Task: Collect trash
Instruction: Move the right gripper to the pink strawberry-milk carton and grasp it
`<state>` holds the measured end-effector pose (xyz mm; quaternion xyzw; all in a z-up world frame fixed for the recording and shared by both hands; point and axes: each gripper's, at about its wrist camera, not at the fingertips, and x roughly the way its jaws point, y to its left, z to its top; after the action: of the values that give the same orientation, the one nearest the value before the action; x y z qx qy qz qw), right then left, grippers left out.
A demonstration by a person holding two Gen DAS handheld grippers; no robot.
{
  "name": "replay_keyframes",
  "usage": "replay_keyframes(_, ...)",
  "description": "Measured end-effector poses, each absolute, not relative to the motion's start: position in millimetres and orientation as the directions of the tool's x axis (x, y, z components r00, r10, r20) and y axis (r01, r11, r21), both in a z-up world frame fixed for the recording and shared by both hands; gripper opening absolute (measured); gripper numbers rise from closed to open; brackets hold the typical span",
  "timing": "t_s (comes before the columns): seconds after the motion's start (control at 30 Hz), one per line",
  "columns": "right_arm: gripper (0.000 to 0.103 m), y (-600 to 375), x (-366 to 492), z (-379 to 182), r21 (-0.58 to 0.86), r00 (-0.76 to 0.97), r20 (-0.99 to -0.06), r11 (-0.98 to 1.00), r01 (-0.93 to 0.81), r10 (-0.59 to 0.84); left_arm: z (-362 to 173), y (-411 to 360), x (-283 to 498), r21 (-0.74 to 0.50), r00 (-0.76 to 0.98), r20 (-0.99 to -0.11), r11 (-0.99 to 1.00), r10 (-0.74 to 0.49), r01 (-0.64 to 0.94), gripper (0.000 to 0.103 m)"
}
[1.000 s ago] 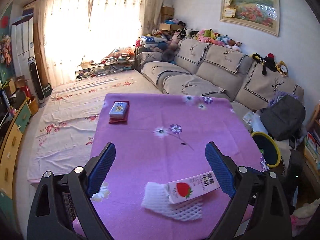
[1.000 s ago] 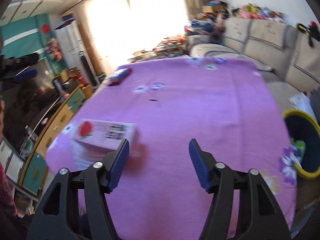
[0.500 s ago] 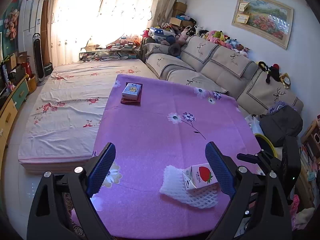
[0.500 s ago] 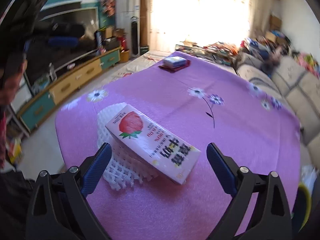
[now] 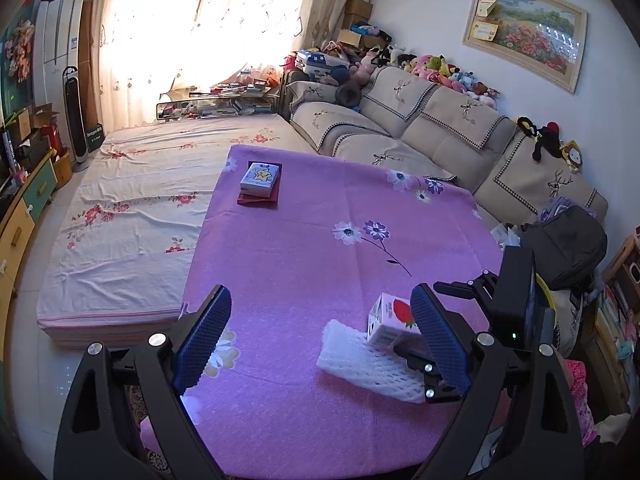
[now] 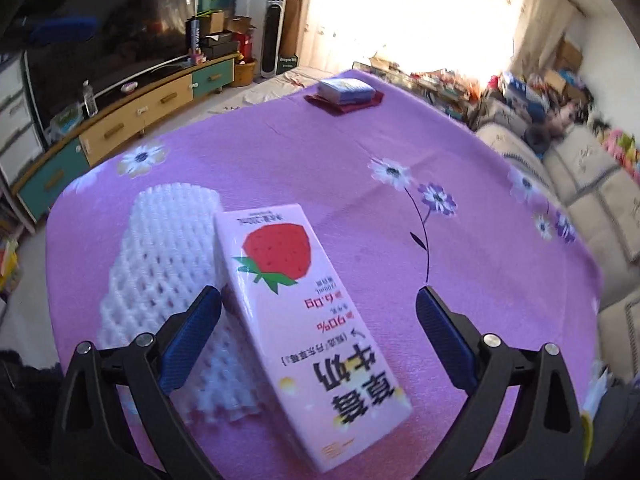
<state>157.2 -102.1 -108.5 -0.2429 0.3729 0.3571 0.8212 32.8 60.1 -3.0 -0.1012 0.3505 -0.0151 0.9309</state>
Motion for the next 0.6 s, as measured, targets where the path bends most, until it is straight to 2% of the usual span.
replay_keyframes(0.1, 0.085, -110, 173, -112, -0.043, 0.401, -0.808, 0.636, -0.770, 0.431, -6, 57, 36, -0.200, 0.748, -0.655, 0.979, -0.107, -0.036, 0.090)
replay_keyframes(0.17, 0.065, -118, 182, -114, 0.027, 0.359, -0.817, 0.651, -0.758, 0.451, -8, 56, 37, -0.203, 0.744, -0.659, 0.979, -0.111, -0.034, 0.090)
replay_keyframes(0.37, 0.057, -141, 180, -114, 0.173, 0.298, -0.803, 0.680, -0.713, 0.516, -12, 49, 43, -0.207, 0.733, -0.668, 0.978, -0.129, -0.017, 0.090)
replay_keyframes(0.6, 0.055, -167, 160, -92, 0.041, 0.513, -0.747, 0.800, -0.599, 0.423, -20, 30, 54, -0.207, 0.709, -0.685, 0.978, -0.168, 0.032, 0.090)
